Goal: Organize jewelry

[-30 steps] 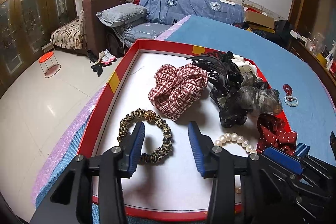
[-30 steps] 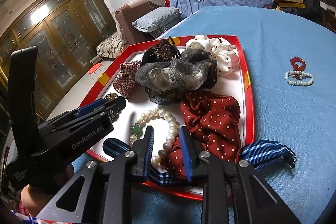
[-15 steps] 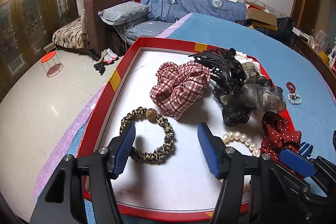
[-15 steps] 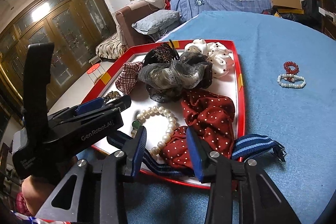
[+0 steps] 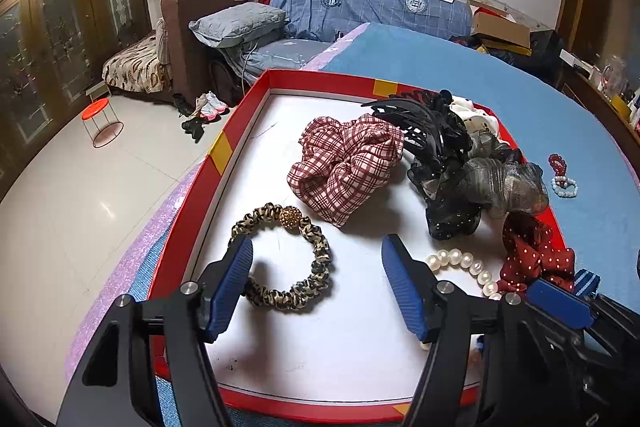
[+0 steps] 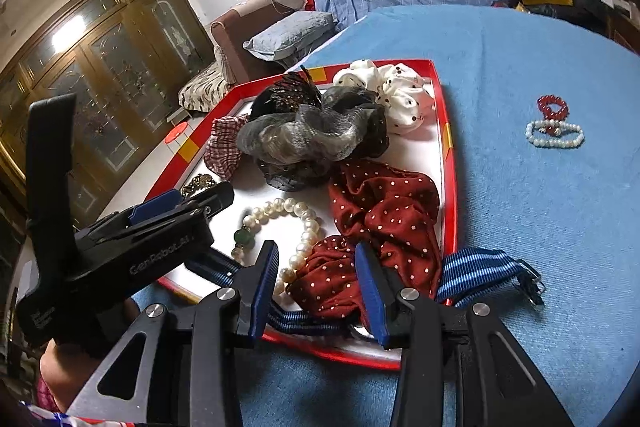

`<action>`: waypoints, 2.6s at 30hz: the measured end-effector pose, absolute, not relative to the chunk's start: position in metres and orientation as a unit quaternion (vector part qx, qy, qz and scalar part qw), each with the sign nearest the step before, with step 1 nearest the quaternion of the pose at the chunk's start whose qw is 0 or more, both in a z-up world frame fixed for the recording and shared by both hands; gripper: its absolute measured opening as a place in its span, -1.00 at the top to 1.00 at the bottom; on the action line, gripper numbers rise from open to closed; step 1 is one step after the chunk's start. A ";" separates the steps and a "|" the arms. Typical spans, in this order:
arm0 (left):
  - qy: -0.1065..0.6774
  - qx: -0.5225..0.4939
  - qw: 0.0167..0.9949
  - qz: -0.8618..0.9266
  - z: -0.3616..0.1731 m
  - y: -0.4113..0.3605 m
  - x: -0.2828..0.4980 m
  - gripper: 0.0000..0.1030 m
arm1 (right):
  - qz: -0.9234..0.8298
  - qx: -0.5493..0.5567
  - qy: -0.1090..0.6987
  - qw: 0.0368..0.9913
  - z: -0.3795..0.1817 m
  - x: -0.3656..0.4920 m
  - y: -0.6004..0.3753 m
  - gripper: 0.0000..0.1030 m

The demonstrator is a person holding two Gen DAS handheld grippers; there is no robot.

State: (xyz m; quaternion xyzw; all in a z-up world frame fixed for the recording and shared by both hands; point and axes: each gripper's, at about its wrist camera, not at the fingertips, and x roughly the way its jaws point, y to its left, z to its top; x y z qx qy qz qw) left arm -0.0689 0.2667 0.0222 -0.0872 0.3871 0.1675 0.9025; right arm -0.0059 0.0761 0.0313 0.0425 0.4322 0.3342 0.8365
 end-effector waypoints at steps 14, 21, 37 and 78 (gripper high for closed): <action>0.388 -0.073 0.903 0.172 0.023 0.258 -0.068 -0.32 | 0.339 0.052 0.437 0.832 0.037 -0.004 0.076 0.08; 0.399 -0.064 0.899 0.169 0.020 0.251 -0.069 -0.49 | 0.347 0.054 0.422 0.836 0.050 -0.019 0.069 -0.04; 0.413 -0.061 0.893 0.169 0.019 0.247 -0.066 -0.61 | 0.337 0.062 0.400 0.850 0.066 -0.040 0.046 -0.32; 0.266 -0.011 0.940 0.213 0.074 0.197 -0.198 -1.00 | 0.274 0.056 0.346 0.896 0.082 -0.125 -0.016 -0.77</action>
